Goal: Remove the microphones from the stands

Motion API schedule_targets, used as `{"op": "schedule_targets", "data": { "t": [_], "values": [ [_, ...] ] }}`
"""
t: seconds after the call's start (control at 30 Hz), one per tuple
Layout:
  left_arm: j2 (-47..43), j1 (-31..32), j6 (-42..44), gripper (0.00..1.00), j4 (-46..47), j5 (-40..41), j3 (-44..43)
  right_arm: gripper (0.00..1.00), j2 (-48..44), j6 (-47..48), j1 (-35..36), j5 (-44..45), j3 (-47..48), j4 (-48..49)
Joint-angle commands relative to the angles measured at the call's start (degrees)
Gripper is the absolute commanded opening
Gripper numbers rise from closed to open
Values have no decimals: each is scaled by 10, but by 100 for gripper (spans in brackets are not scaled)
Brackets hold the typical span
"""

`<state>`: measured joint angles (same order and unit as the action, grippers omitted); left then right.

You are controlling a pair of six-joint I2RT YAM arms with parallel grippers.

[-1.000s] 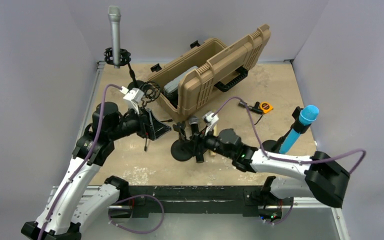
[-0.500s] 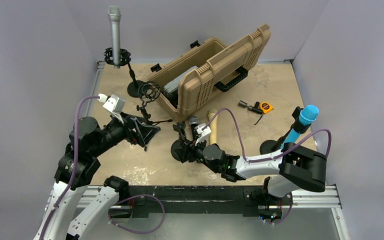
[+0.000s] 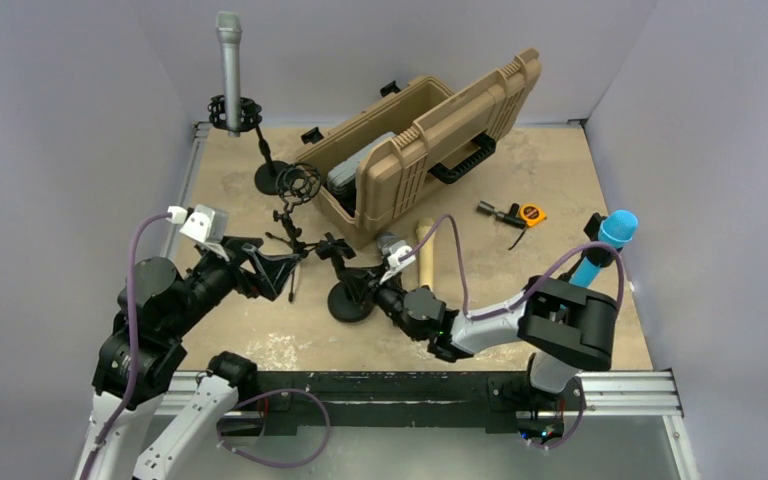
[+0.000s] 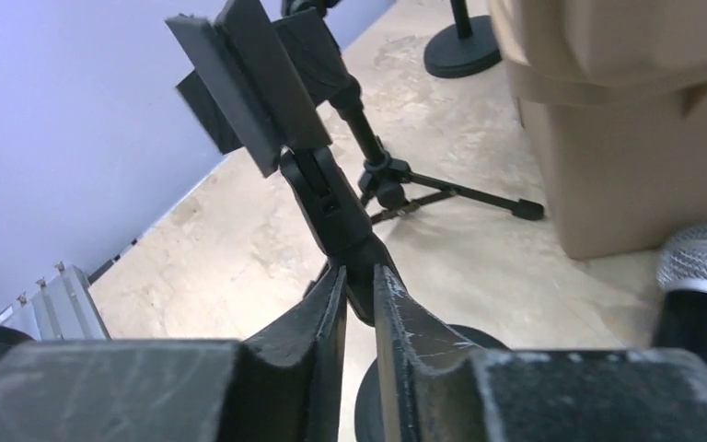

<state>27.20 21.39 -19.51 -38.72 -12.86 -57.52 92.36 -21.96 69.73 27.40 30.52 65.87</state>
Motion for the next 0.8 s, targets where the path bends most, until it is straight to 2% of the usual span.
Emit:
{"op": "schedule_targets", "data": {
  "t": [0.0,0.13,0.43,0.63,0.77],
  "values": [
    [-22,-2,29,86,-20,52,-24,13,32,54,2,2,56,80],
    [-37,-2,30,86,-30,74,-19,11,77,78,2,27,83,123],
    [-42,-2,23,87,-64,127,-23,13,157,129,2,60,171,117],
    [-40,-2,12,93,-79,143,-21,21,87,68,2,60,93,107],
    [15,-2,-33,98,-82,76,-15,26,31,5,2,68,41,57]
  ]
}}
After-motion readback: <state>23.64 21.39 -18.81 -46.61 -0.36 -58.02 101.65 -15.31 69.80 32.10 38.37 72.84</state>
